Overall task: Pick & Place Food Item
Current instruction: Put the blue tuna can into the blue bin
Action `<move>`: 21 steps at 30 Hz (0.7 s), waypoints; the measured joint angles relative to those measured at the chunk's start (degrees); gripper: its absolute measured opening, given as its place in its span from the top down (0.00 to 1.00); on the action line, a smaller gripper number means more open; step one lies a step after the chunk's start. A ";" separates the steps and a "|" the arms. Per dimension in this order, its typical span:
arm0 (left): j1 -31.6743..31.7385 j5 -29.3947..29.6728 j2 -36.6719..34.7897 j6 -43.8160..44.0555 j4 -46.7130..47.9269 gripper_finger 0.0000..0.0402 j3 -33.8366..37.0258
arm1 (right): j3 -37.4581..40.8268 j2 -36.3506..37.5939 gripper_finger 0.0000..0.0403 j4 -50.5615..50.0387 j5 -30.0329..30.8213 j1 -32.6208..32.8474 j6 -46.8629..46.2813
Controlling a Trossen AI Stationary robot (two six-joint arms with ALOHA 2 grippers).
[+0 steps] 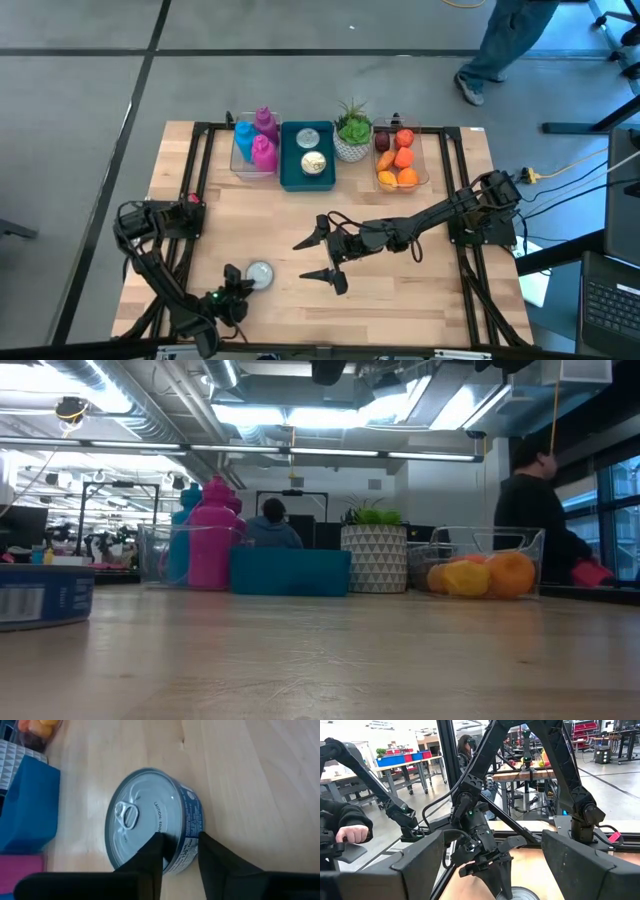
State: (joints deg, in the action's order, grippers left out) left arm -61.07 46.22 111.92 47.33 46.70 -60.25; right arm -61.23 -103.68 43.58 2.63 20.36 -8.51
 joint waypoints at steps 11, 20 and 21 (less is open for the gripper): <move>2.09 -0.45 -1.43 -0.99 -0.19 0.98 0.02 | 0.00 0.00 0.18 -0.02 -0.02 0.00 0.02; 3.90 -2.74 -7.10 -3.42 -0.67 1.00 0.07 | 0.00 0.00 0.18 -1.03 -0.02 0.00 0.02; 4.21 -3.10 -7.68 -3.69 -0.46 1.00 0.11 | 0.00 0.00 0.18 -1.10 -0.02 0.00 0.02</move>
State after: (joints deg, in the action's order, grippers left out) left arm -56.87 43.12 104.24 43.64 46.25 -60.14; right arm -61.23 -103.68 42.48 2.61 20.36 -8.49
